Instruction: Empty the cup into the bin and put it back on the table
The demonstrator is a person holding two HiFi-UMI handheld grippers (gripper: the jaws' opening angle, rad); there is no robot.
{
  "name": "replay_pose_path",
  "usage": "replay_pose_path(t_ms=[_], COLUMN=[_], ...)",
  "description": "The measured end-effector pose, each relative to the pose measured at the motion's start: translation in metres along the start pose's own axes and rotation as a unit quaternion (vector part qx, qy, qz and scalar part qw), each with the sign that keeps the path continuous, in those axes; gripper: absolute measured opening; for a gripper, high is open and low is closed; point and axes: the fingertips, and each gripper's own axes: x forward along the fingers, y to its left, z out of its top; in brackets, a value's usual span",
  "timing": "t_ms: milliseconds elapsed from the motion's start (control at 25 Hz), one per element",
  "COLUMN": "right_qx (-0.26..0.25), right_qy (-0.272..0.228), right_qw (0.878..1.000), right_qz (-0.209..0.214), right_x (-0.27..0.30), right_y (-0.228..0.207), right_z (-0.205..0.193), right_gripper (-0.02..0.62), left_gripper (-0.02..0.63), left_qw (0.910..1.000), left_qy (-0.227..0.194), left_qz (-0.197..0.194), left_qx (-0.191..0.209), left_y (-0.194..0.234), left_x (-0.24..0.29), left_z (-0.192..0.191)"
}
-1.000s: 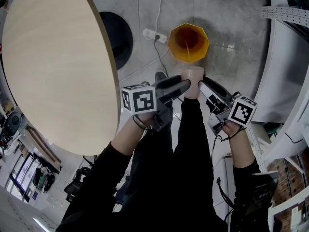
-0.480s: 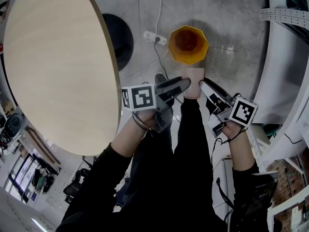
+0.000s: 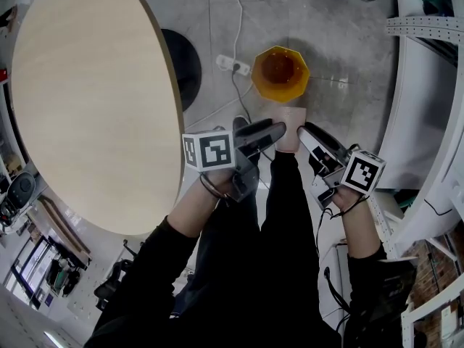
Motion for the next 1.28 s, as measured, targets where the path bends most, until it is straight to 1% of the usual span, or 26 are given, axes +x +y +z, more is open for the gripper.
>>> replay_pose_path(t_ms=[160, 320, 480, 640, 840, 960, 1120, 1200, 1280], right_qx=[-0.004, -0.028, -0.080, -0.129, -0.190, -0.227, -0.287, -0.316, -0.335], right_qy=[0.003, 0.009, 0.020, 0.028, 0.041, 0.052, 0.071, 0.086, 0.099], right_qw=[1.000, 1.000, 0.996, 0.991, 0.980, 0.970, 0.951, 0.939, 0.929], right_qz=[-0.005, 0.006, 0.018, 0.034, 0.052, 0.063, 0.087, 0.101, 0.119], right_x=[-0.009, -0.015, -0.027, -0.042, -0.054, -0.066, -0.077, -0.079, -0.080], right_y=[0.010, 0.030, 0.061, 0.094, 0.132, 0.157, 0.192, 0.207, 0.222], right_z=[-0.003, -0.003, -0.007, -0.015, -0.022, -0.030, -0.038, -0.041, -0.046], right_gripper=[0.186, 0.186, 0.186, 0.186, 0.187, 0.186, 0.186, 0.186, 0.186], left_gripper=[0.235, 0.235, 0.235, 0.235, 0.235, 0.235, 0.235, 0.235, 0.235], left_qw=[0.9999, 0.9985, 0.9946, 0.9870, 0.9746, 0.9656, 0.9476, 0.9365, 0.9254], left_qy=[0.001, 0.001, 0.007, 0.015, 0.016, 0.011, -0.007, -0.020, -0.036], left_qz=[-0.003, -0.001, -0.023, -0.037, -0.045, -0.043, -0.036, -0.026, -0.017], left_qx=[0.016, 0.055, 0.101, 0.156, 0.219, 0.256, 0.317, 0.349, 0.377], left_y=[-0.015, -0.030, -0.059, -0.089, -0.122, -0.144, -0.174, -0.186, -0.196], left_x=[-0.007, -0.018, -0.034, -0.052, -0.076, -0.092, -0.115, -0.127, -0.140], left_z=[-0.003, -0.003, -0.009, -0.020, -0.029, -0.041, -0.051, -0.053, -0.056])
